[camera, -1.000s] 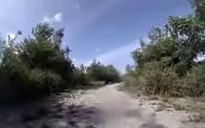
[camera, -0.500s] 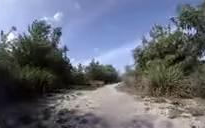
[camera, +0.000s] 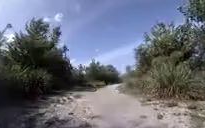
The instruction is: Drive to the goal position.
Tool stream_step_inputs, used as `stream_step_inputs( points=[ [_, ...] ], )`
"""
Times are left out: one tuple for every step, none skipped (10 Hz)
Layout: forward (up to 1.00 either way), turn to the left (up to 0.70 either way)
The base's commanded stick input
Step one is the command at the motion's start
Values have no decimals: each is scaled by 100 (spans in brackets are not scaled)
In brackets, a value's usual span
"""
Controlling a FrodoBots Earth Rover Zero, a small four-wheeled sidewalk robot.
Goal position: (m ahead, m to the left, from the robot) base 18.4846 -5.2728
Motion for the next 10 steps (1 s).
stream_step_inputs(
  points=[
    [70,0],
    [70,0],
    [70,0],
    [70,0],
    [70,0],
    [70,0],
    [70,0],
    [70,0],
    [70,0],
    [70,0]
  ],
)
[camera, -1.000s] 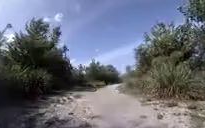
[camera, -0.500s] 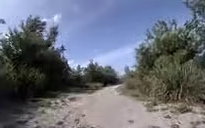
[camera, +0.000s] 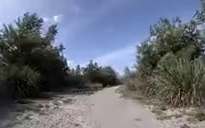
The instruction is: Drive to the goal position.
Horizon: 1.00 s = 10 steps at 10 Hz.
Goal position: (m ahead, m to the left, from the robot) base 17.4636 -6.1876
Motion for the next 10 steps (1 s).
stream_step_inputs(
  points=[
    [70,0],
    [70,0],
    [70,0],
    [70,0],
    [70,0],
    [70,0],
    [70,0],
    [70,0],
    [70,0],
    [70,0]
  ],
)
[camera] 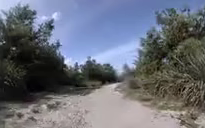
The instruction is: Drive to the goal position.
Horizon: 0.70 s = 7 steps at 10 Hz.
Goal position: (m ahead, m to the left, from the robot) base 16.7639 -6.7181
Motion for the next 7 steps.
stream_step_inputs(
  points=[
    [70,0],
    [70,0],
    [70,0],
    [70,0],
    [70,0],
    [70,0],
    [70,0]
  ],
)
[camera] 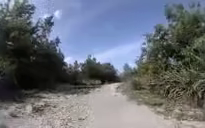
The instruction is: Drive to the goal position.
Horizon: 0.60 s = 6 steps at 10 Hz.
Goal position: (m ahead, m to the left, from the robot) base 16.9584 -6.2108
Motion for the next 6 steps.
stream_step_inputs(
  points=[
    [70,0],
    [70,0],
    [70,0],
    [70,0],
    [70,0],
    [70,0]
  ],
)
